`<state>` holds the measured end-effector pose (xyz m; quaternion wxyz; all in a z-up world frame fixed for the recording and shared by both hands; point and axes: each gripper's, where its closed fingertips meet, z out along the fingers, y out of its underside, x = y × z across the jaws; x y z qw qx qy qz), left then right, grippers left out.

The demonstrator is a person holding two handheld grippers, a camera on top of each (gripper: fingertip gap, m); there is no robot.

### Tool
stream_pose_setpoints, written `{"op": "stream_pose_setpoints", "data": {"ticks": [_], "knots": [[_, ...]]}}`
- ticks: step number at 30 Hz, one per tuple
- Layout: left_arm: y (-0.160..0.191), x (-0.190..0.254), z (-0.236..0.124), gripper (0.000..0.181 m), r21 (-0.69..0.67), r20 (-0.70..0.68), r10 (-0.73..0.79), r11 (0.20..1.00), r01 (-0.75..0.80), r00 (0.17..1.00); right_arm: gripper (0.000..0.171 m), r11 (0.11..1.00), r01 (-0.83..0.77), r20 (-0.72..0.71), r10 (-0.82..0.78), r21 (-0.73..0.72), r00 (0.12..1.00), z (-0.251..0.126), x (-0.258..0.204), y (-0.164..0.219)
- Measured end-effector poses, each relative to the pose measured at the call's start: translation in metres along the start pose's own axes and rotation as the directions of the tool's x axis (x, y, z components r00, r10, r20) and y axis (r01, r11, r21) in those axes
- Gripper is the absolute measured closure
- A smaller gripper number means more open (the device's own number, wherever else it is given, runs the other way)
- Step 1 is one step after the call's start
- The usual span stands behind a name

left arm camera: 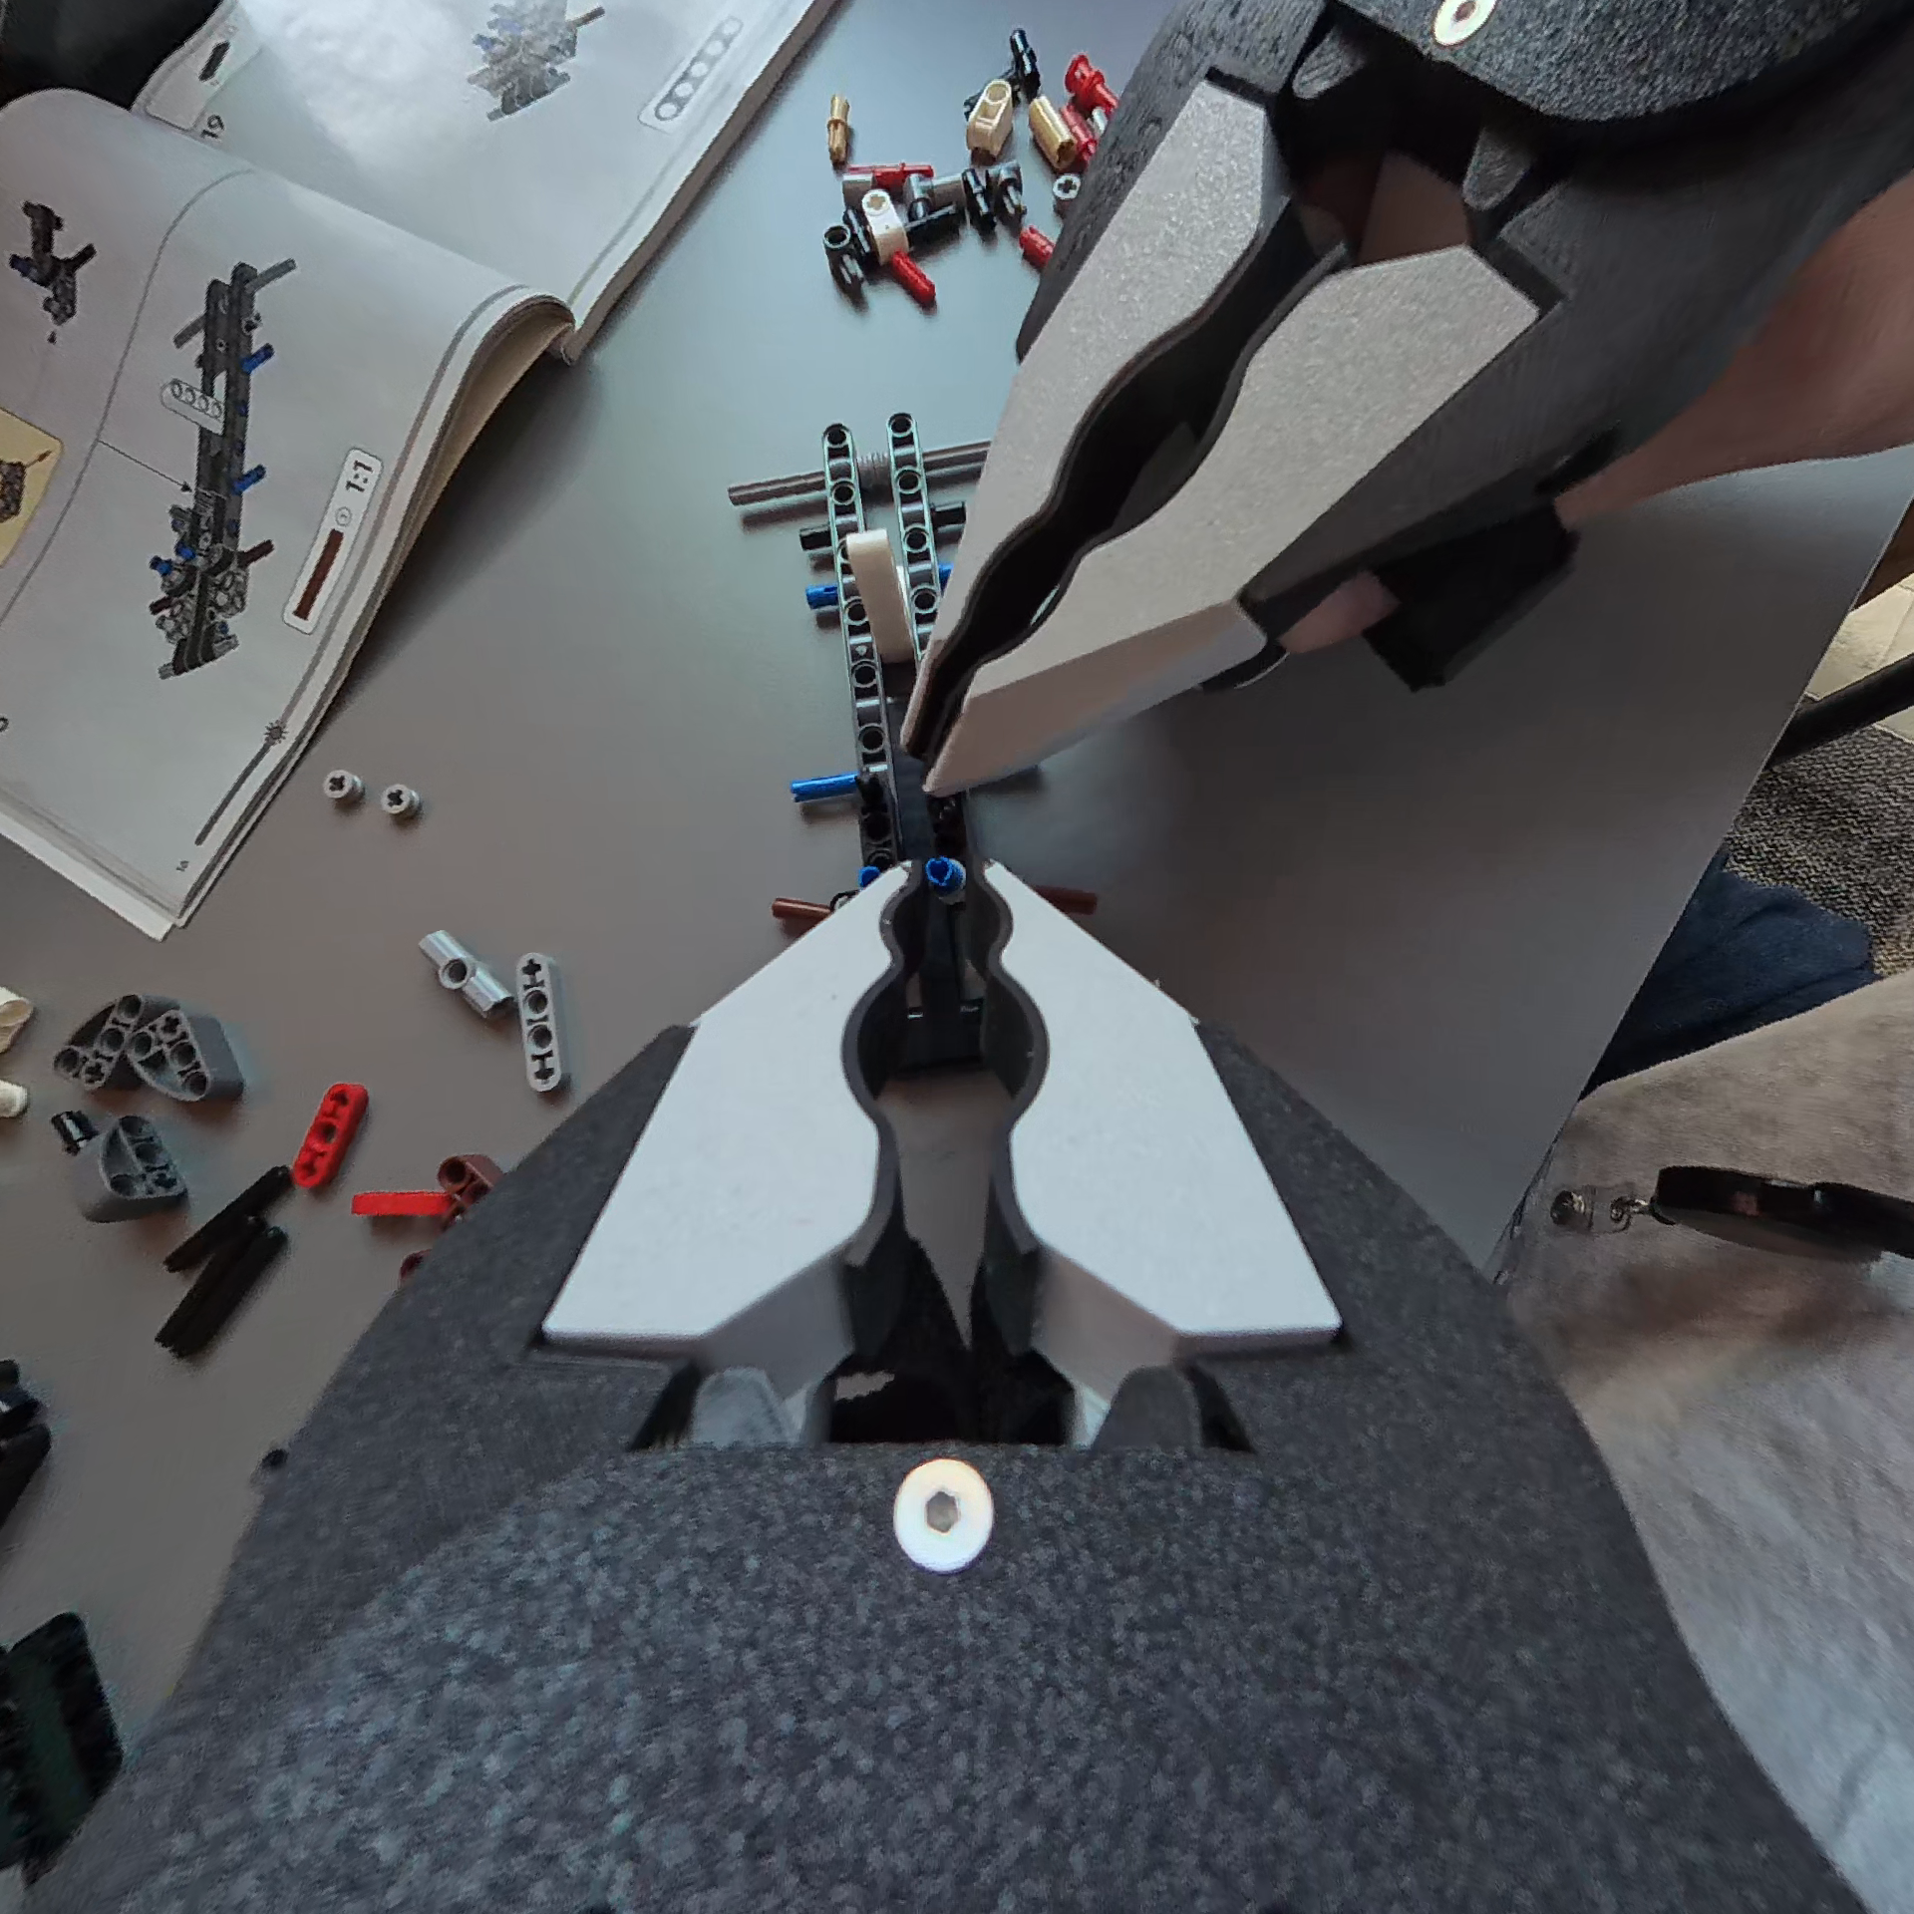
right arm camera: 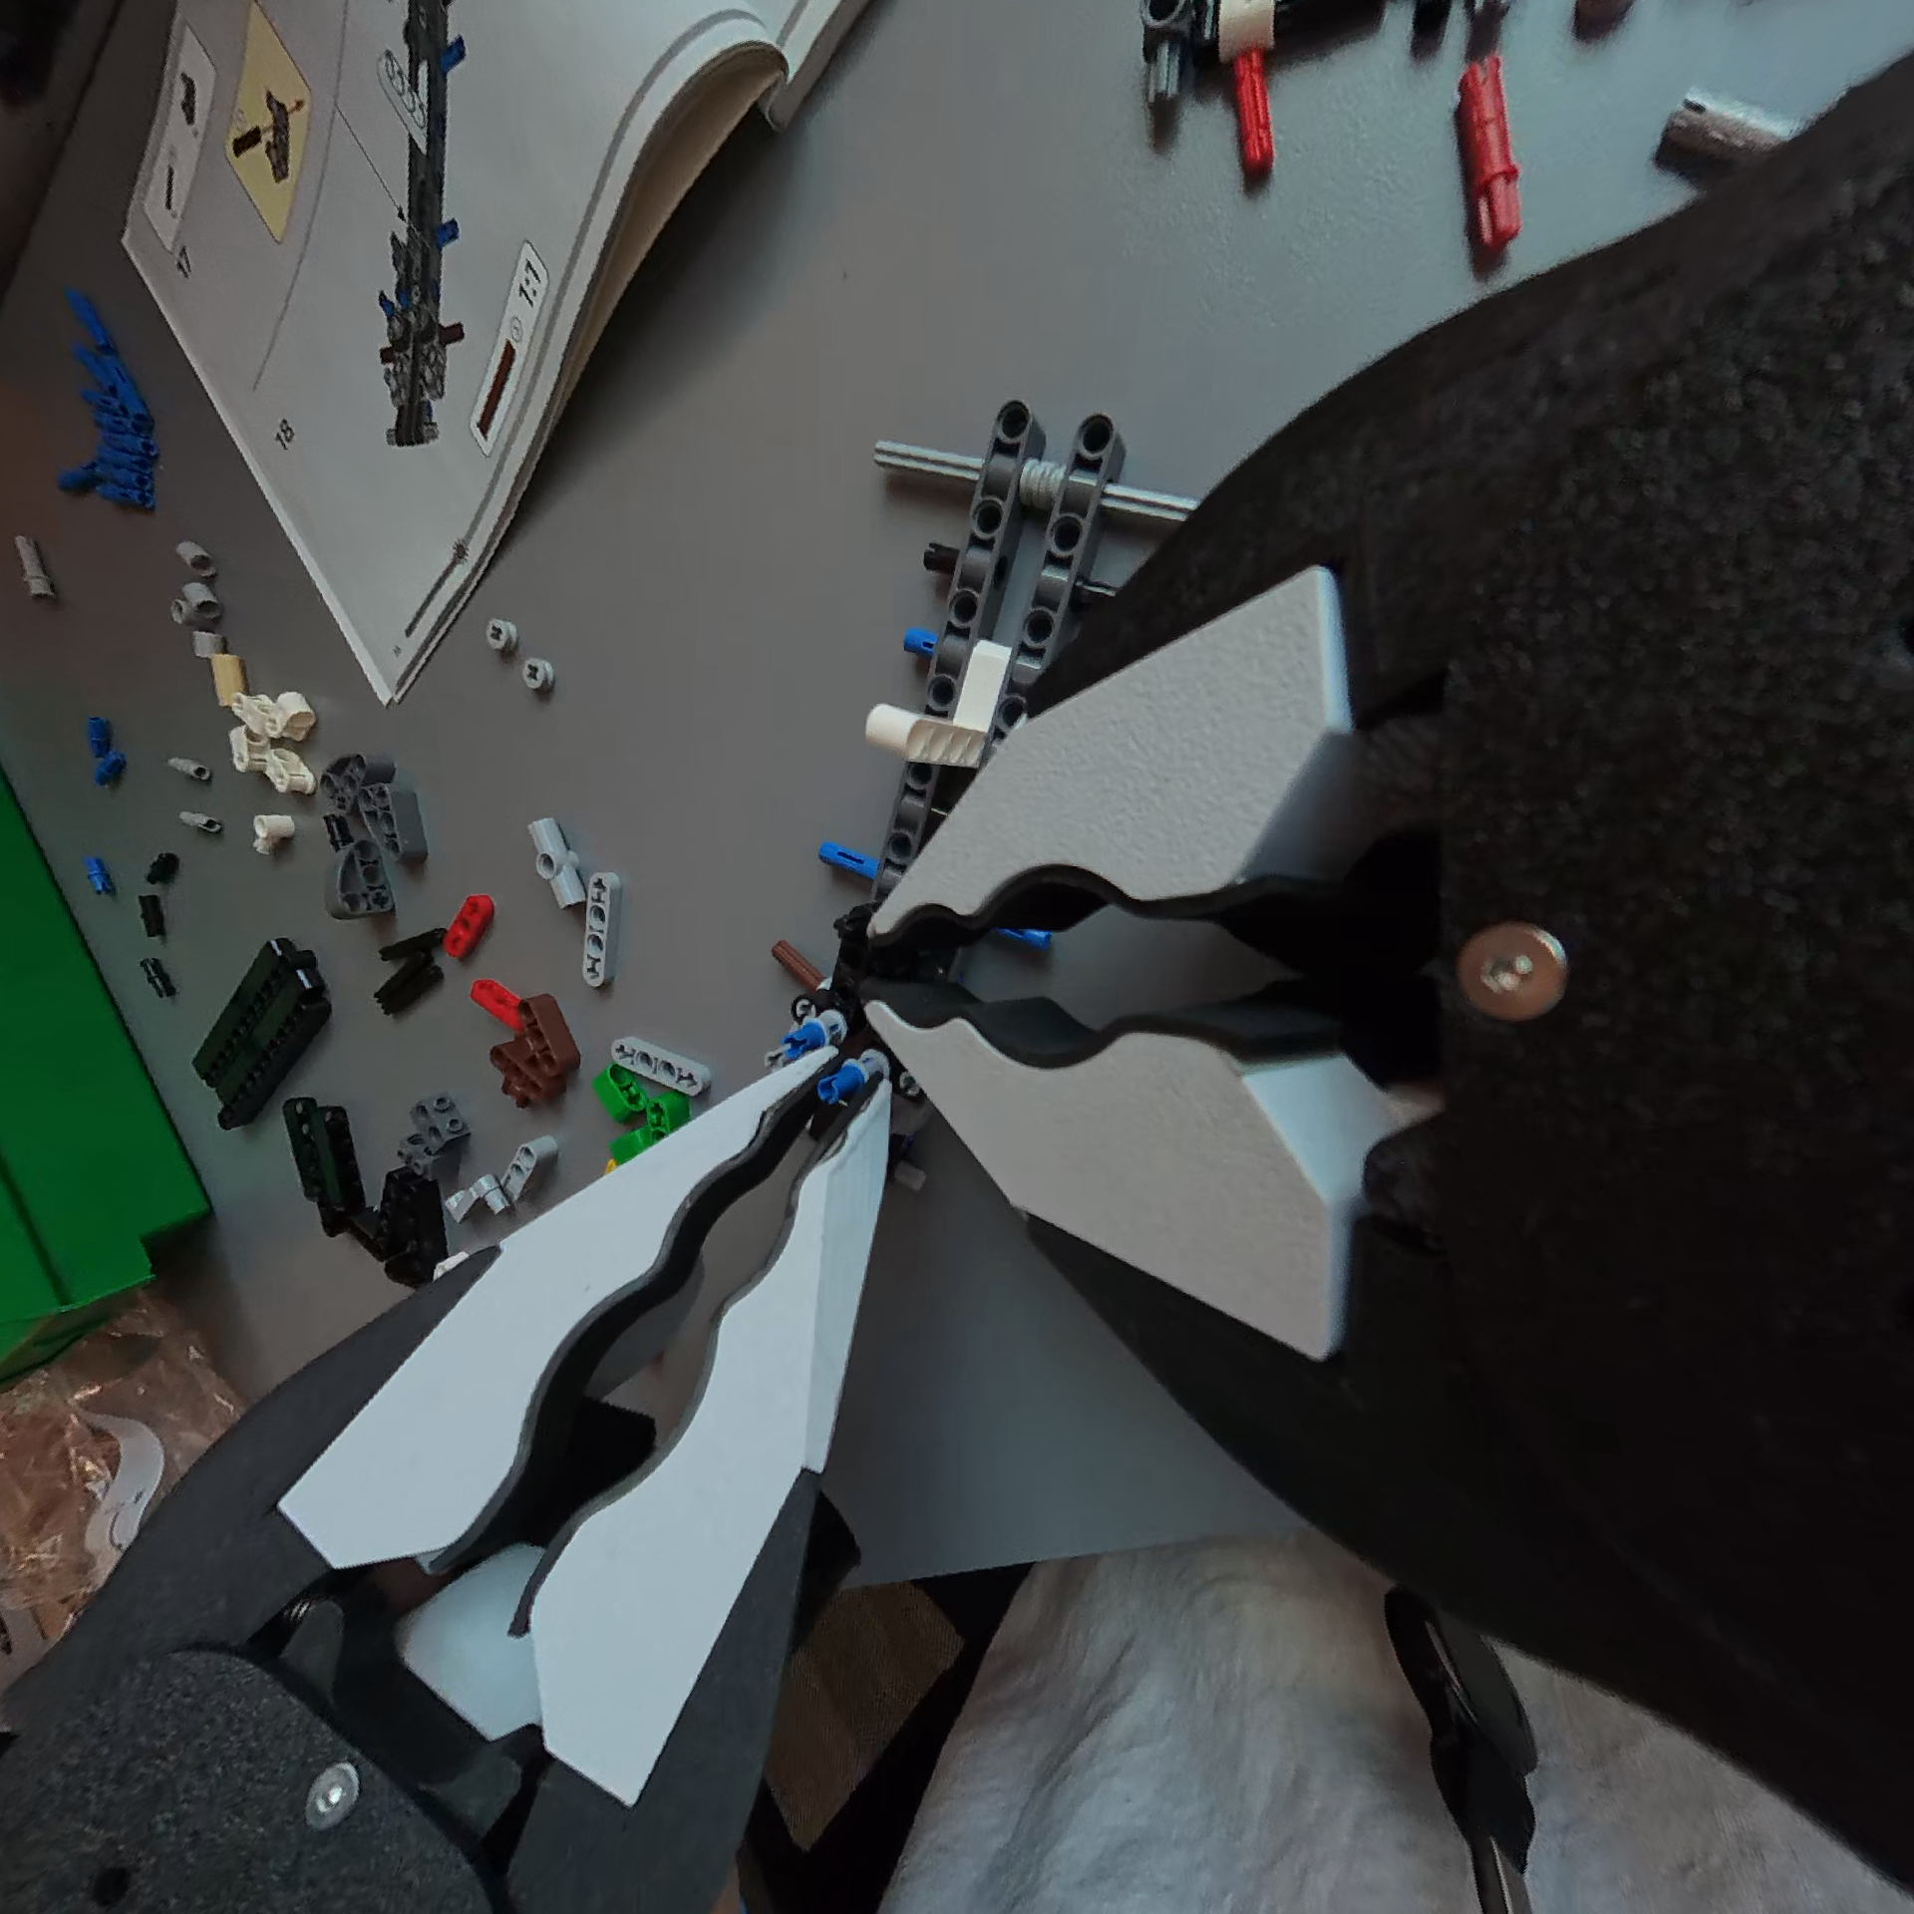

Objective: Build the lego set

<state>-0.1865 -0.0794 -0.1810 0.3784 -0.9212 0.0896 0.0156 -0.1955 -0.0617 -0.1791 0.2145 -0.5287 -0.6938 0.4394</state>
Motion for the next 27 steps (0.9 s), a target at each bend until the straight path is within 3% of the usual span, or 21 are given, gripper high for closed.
{"op": "stream_pose_setpoints", "data": {"ticks": [1,12,18,27], "knots": [[0.0001,-0.0001,-0.0002,0.176,-0.003,0.004,0.006,1.000,-0.006,1.000,0.169,1.000,0.007,0.006,-0.007,0.010,1.000,-0.0012,-0.0007,-0.0012],[-0.0004,0.0004,-0.0008,0.177,0.002,0.019,0.021,1.000,-0.021,1.000,0.170,0.998,0.063,-0.035,-0.063,-0.003,0.997,0.0000,-0.0005,0.0002],[-0.0022,0.0033,-0.0012,0.177,0.015,0.034,0.035,0.999,-0.036,0.999,0.170,0.998,-0.061,-0.018,0.062,0.009,0.998,-0.0026,-0.0014,0.0022],[-0.0081,0.0035,-0.0077,0.176,0.119,0.061,-0.051,0.992,0.043,0.997,0.171,0.996,-0.069,-0.006,0.069,0.051,0.998,-0.0059,-0.0038,-0.0030]]}}
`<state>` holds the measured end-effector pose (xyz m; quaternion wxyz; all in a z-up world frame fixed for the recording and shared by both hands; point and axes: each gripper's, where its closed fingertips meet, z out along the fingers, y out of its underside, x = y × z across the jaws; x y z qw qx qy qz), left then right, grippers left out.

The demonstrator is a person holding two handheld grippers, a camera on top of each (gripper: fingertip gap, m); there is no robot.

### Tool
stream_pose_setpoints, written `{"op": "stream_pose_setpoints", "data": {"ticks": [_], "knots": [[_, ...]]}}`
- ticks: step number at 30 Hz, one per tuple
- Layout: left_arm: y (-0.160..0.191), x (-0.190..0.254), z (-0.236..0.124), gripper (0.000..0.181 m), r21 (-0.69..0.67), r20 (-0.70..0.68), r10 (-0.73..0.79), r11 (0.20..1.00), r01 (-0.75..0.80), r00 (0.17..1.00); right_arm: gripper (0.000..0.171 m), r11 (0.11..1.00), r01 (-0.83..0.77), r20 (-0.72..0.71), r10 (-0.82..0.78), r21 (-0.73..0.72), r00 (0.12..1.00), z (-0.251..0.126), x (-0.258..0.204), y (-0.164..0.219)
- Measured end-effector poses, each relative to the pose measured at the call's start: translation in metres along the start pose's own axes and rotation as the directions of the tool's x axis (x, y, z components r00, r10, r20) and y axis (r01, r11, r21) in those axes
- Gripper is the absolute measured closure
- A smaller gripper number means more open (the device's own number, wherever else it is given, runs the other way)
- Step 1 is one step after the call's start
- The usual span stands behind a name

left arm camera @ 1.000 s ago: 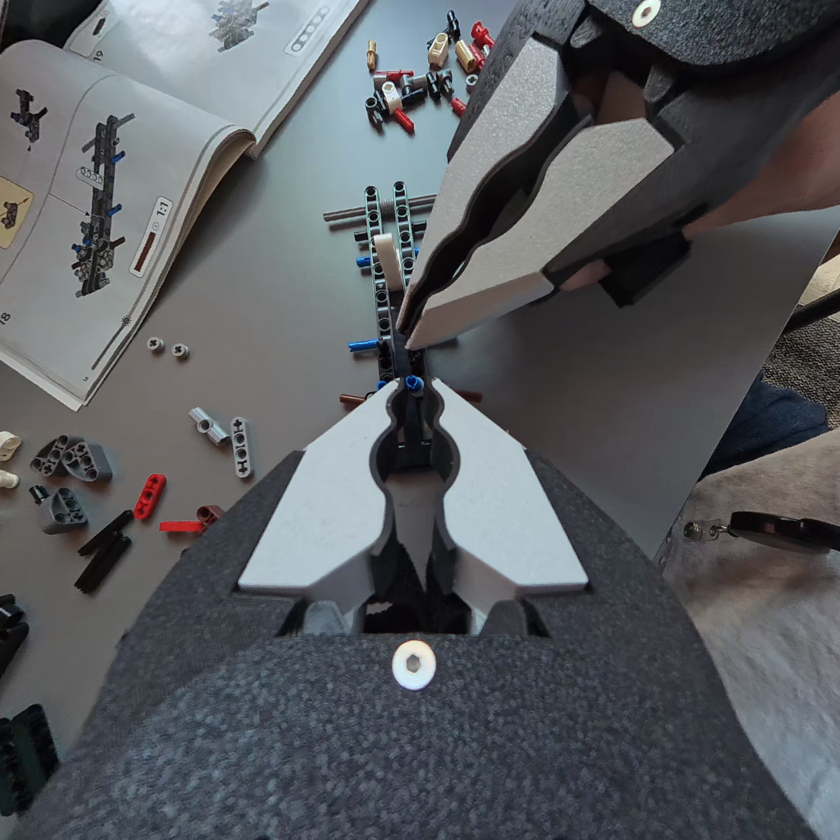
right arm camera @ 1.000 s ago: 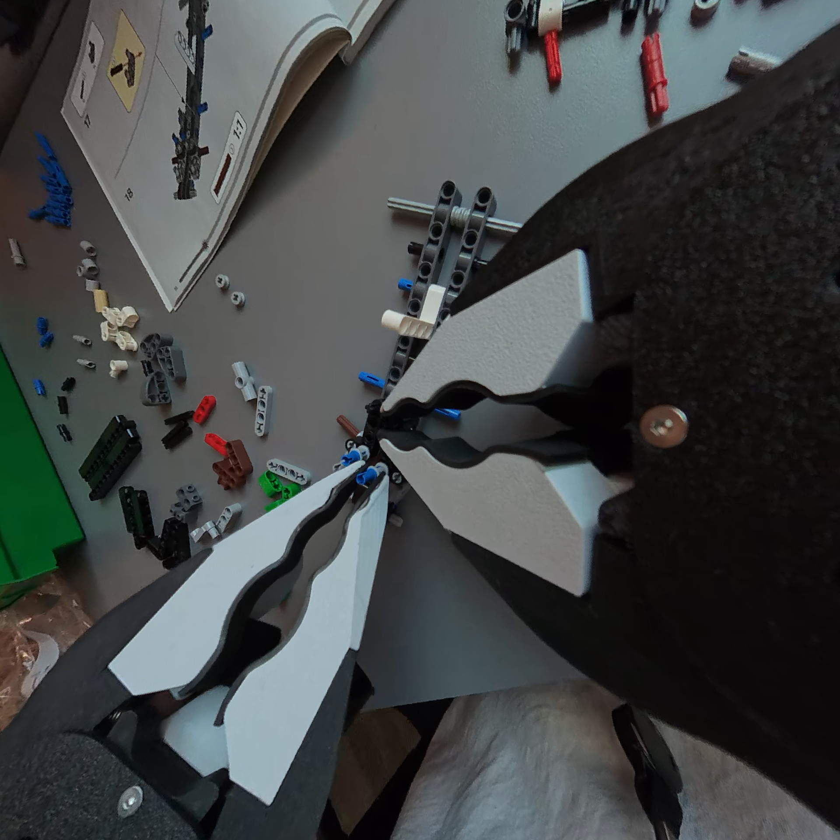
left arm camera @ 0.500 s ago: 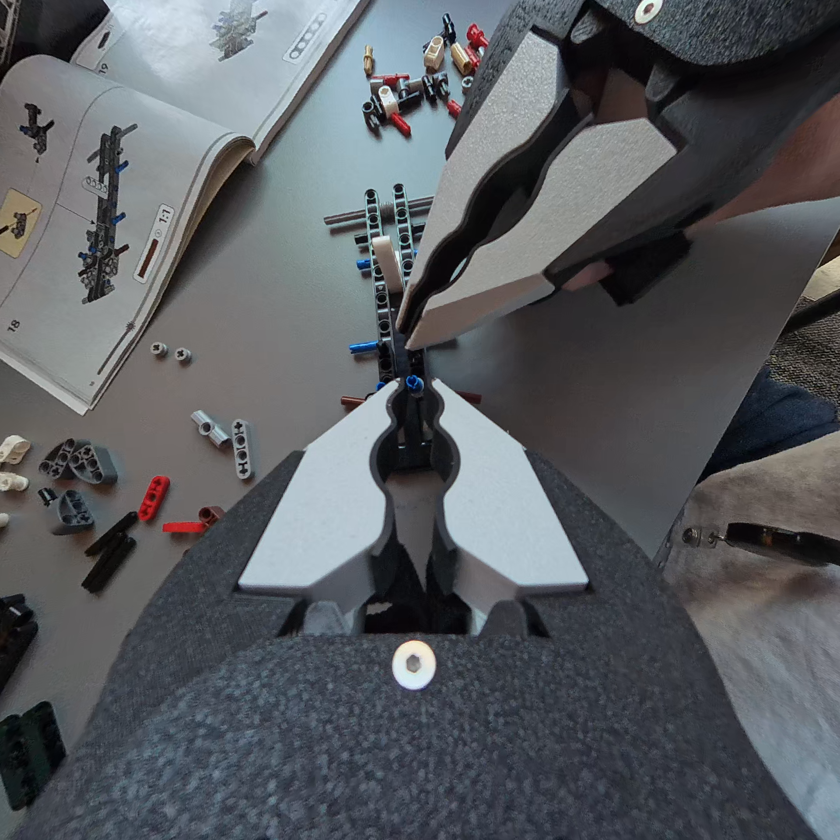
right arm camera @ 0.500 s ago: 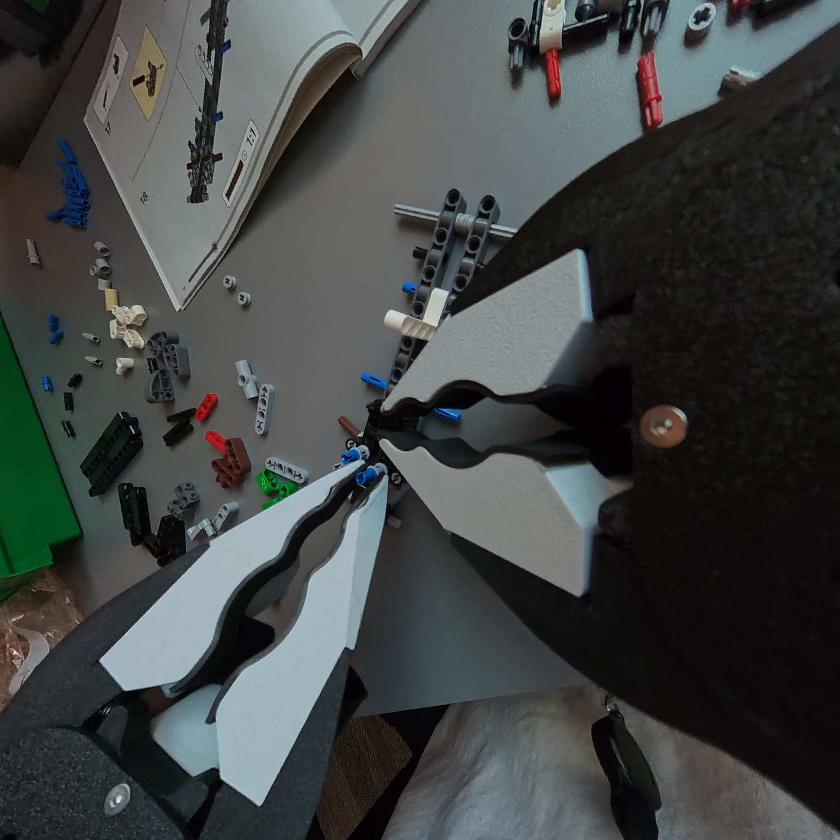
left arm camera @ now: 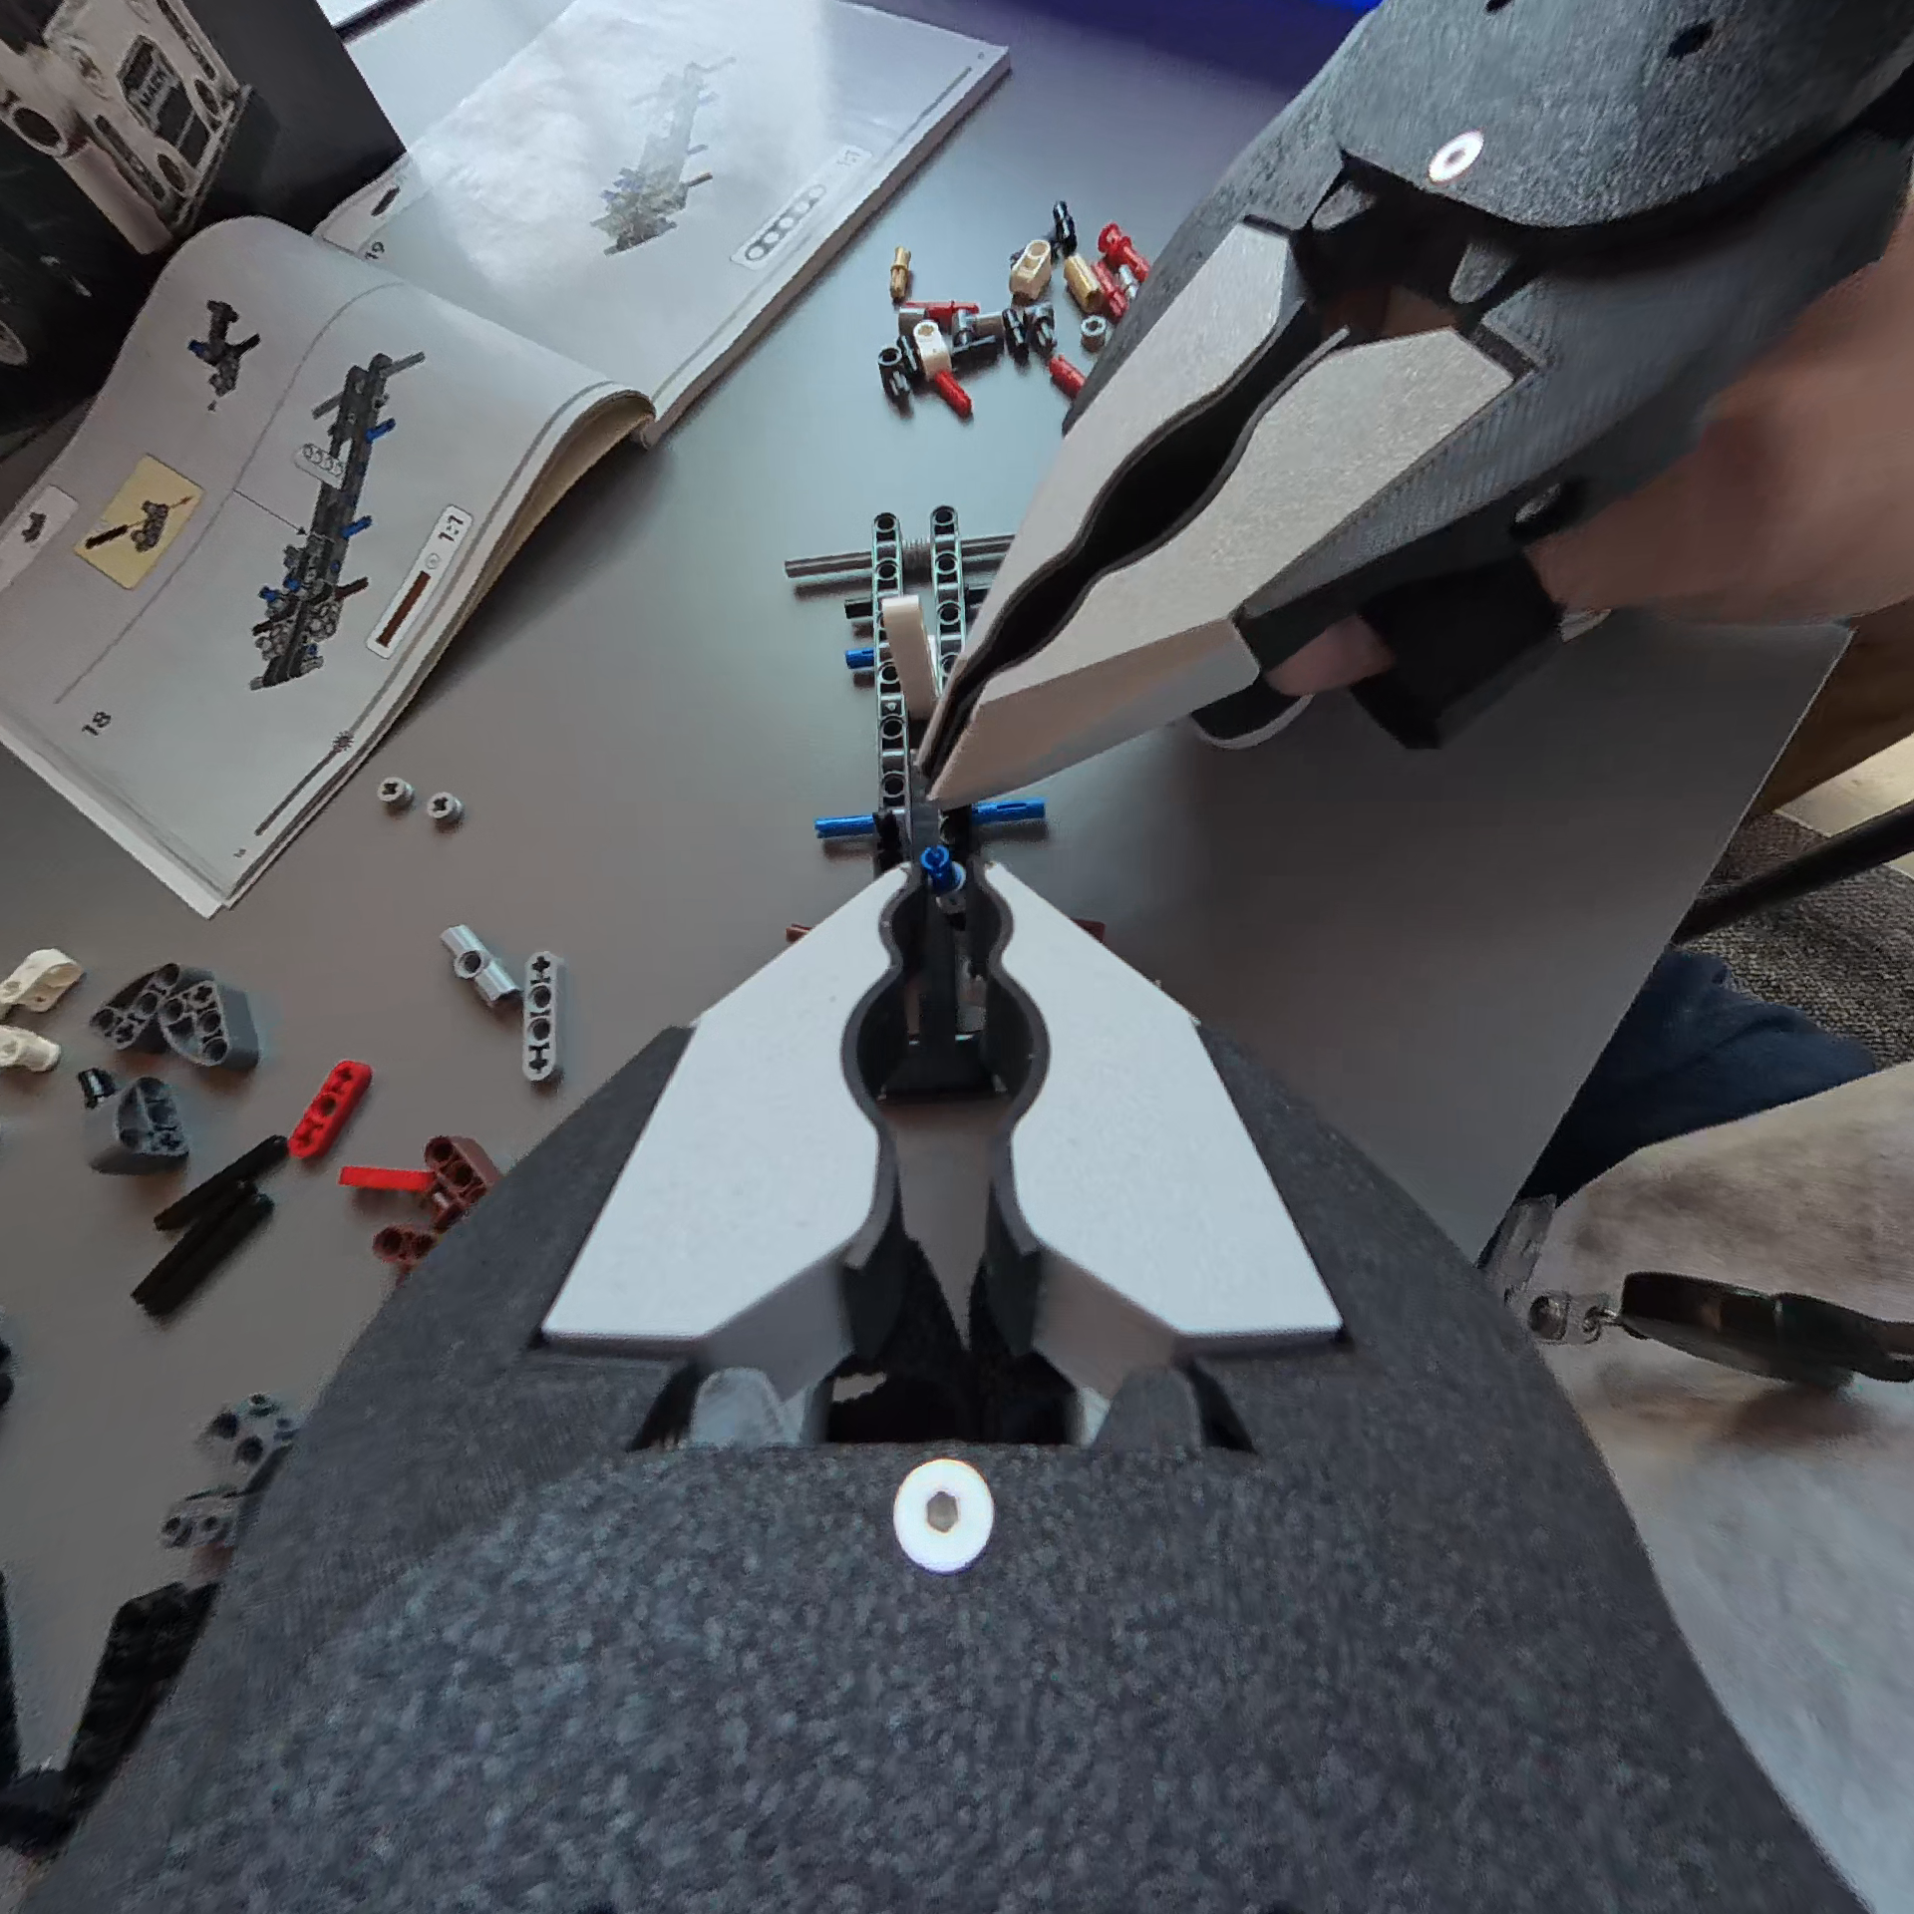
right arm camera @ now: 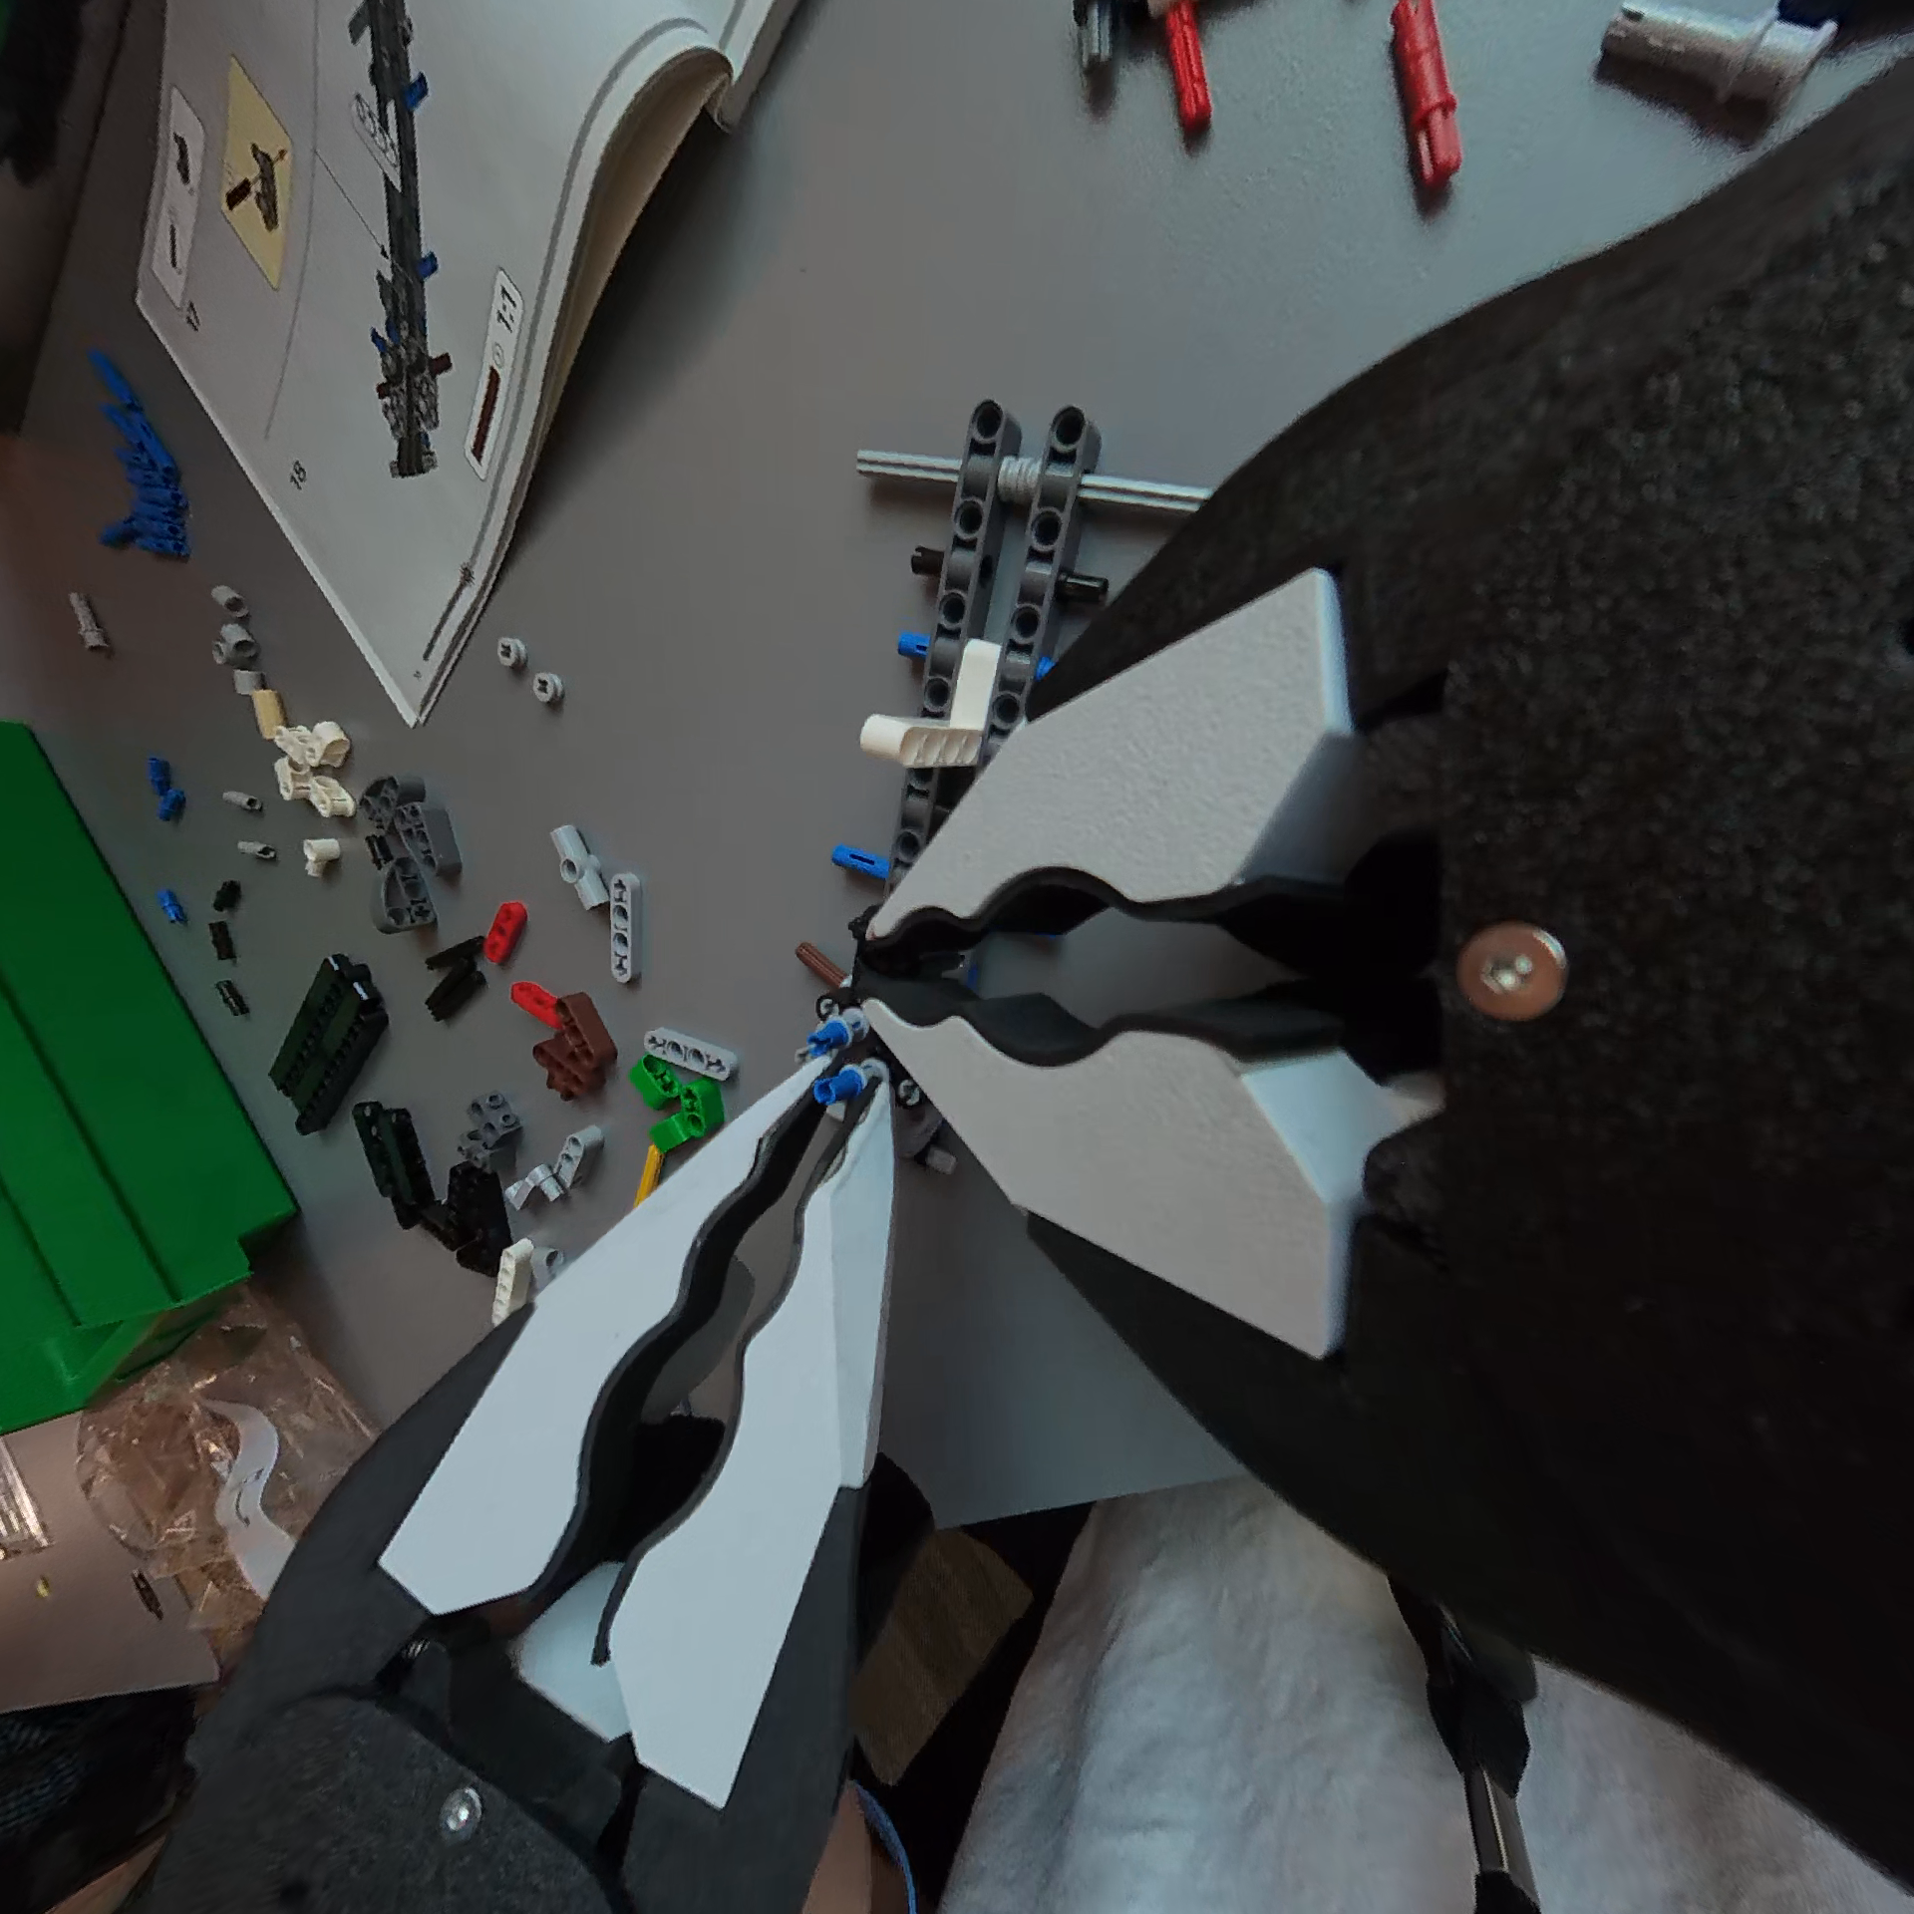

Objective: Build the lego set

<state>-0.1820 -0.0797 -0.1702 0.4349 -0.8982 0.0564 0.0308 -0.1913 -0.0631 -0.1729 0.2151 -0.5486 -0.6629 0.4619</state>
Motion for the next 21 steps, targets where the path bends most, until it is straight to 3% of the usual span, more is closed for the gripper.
{"op": "stream_pose_setpoints", "data": {"ticks": [14,19,21], "knots": [[0.003,0.000,-0.003,0.176,0.072,-0.013,-0.107,0.992,0.108,0.994,0.170,0.993,-0.114,0.116,0.115,-0.020,0.987,0.000,-0.008,0.003],[0.002,0.001,0.003,0.177,0.089,0.011,-0.127,0.988,0.126,0.992,0.167,0.995,0.015,0.148,-0.029,0.100,0.989,-0.018,-0.011,-0.010],[0.005,0.001,0.005,0.176,0.085,0.032,-0.117,0.990,0.114,0.993,0.167,0.996,0.055,0.148,-0.064,0.066,0.987,-0.022,-0.007,-0.005]]}}
